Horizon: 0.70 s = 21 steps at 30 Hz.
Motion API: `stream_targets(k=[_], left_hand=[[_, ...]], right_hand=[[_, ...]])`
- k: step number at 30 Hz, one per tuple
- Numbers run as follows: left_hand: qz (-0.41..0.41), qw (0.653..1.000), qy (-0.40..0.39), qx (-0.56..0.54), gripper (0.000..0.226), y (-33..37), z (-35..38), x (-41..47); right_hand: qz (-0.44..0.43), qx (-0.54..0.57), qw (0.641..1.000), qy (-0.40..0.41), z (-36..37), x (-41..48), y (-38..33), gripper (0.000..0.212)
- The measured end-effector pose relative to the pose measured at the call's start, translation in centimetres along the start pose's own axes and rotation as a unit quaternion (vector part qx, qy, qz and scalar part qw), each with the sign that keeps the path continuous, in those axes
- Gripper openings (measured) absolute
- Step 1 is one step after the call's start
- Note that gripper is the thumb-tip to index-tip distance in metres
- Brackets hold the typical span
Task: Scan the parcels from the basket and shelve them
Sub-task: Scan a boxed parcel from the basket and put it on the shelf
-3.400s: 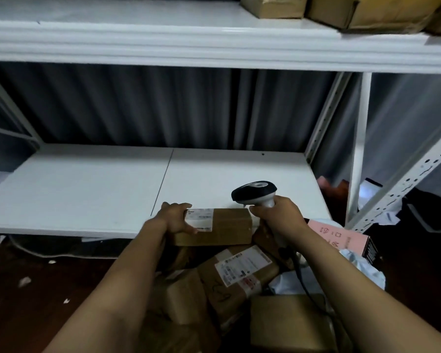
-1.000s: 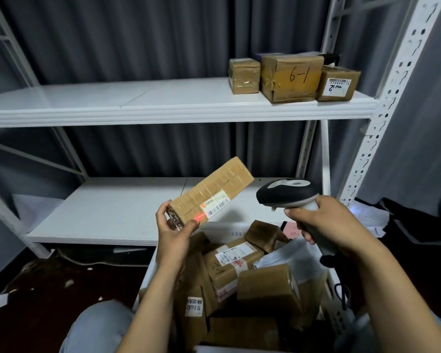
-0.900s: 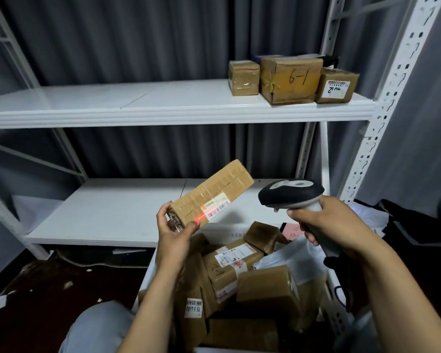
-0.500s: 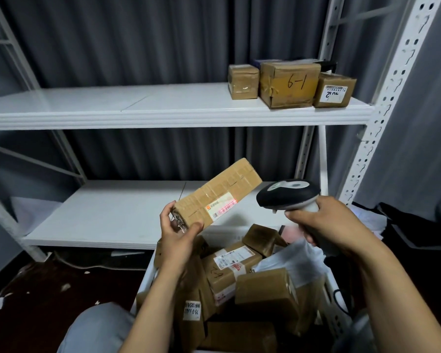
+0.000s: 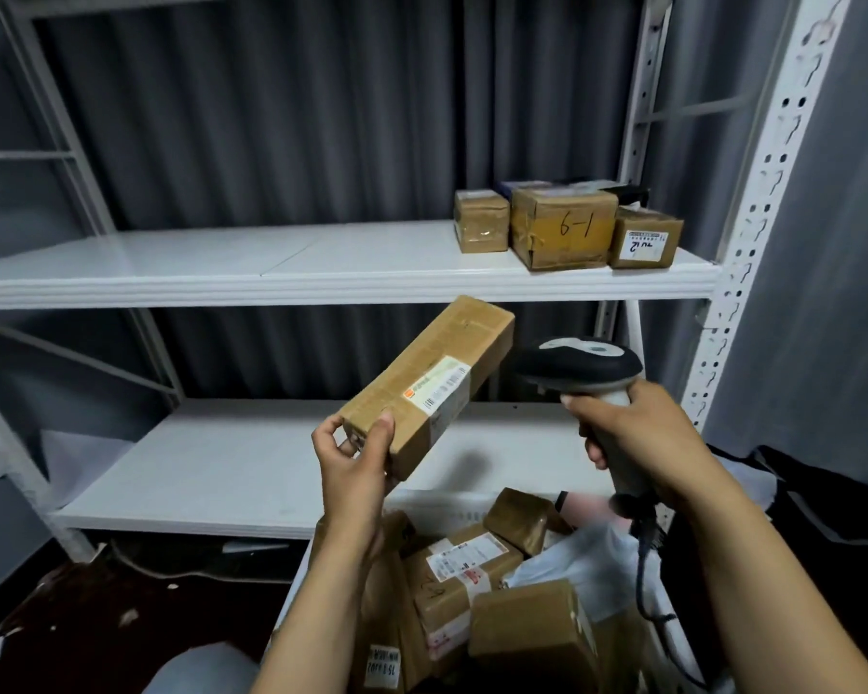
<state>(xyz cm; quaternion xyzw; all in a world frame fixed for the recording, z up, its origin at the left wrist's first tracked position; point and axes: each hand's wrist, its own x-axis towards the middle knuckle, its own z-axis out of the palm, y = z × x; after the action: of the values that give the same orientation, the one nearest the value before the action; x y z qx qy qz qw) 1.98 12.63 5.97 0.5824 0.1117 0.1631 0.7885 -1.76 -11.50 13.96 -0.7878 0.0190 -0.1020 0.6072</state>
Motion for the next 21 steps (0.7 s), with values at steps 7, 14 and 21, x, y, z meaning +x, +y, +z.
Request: stream_targets(k=[7,14,21], left_hand=[[0.051,0.998,0.032,-0.023,0.04,6.1,5.8,1.5],[0.074,0.994,0.07,0.044,0.052,9.1,12.0,4.7],[-0.003,0.999,0.05,0.022,0.061,8.9,17.0,7.7]], right_hand=[[-0.038,0.101,0.993,0.043,-0.1,4.2,-3.8,0.014],[-0.051,0.099,0.992,0.059,-1.9,7.9,-4.9,0.017],[-0.039,0.093,0.992,0.079,-3.6,10.8,-4.5,0.023]])
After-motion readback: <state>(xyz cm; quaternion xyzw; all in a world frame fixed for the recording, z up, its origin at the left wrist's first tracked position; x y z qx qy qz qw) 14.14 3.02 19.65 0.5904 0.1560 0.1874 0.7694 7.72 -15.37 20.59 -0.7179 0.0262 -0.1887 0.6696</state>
